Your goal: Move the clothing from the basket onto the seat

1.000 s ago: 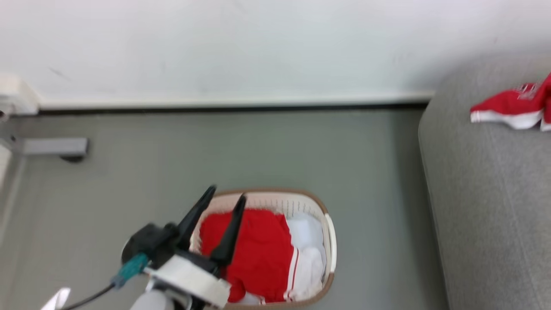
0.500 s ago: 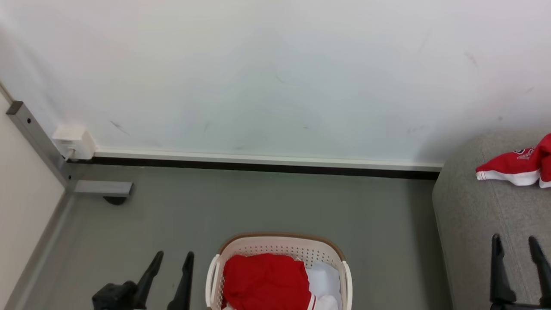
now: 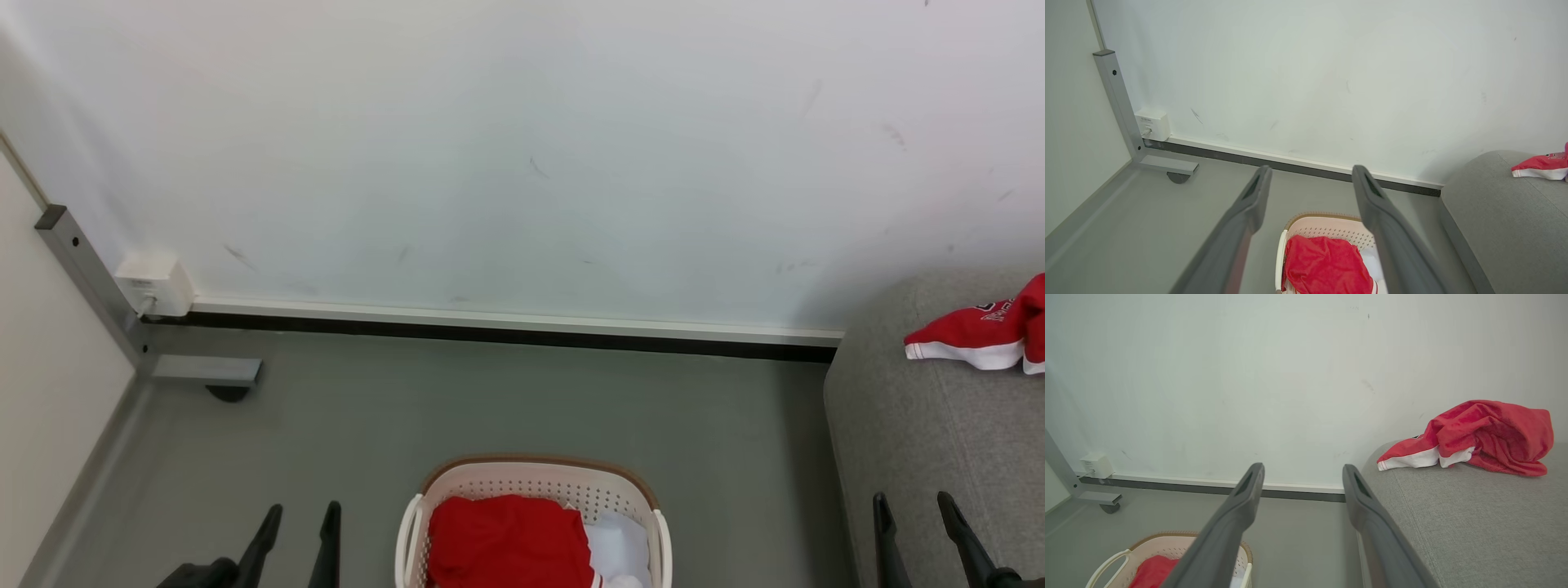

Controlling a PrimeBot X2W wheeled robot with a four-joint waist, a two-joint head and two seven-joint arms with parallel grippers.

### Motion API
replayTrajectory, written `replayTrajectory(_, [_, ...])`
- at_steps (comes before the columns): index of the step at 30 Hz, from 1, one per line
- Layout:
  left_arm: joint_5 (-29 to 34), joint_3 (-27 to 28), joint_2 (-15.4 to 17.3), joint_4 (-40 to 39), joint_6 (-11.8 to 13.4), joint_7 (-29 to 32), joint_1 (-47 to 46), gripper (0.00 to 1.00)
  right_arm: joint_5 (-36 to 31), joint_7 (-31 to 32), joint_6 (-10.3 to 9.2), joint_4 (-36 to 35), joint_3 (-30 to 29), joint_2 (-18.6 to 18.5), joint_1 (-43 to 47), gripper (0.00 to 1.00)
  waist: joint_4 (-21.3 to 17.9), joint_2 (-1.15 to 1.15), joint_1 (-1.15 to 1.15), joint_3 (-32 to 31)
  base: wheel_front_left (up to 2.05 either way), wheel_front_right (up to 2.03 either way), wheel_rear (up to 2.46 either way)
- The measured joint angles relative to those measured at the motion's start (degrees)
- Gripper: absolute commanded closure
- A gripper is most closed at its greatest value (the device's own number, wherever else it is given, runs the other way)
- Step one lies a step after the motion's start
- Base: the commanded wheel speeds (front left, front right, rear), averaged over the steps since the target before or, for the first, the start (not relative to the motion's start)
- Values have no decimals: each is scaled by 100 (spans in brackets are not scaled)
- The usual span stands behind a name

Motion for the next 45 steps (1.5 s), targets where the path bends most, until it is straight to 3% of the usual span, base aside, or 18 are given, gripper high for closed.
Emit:
replayTrajectory(24, [233, -119, 33, 268, 0, 0, -156, 0, 103, 0, 0, -35, 54, 1, -110, 0, -259, 0, 1, 210, 0, 0, 0])
replayTrajectory(34, [534, -898, 34, 1170, 0, 33, -1365, 0, 244, 0, 0, -258, 237, 1, -521, 0, -737, 0, 1, 636, 0, 0, 0])
replayTrajectory(45, [845, -1350, 73, 2423, 34, 662, -2903, 0, 426, 0, 0, -739, 454, -3, -1121, 0, -1428, 0, 2, 1631, 0, 0, 0])
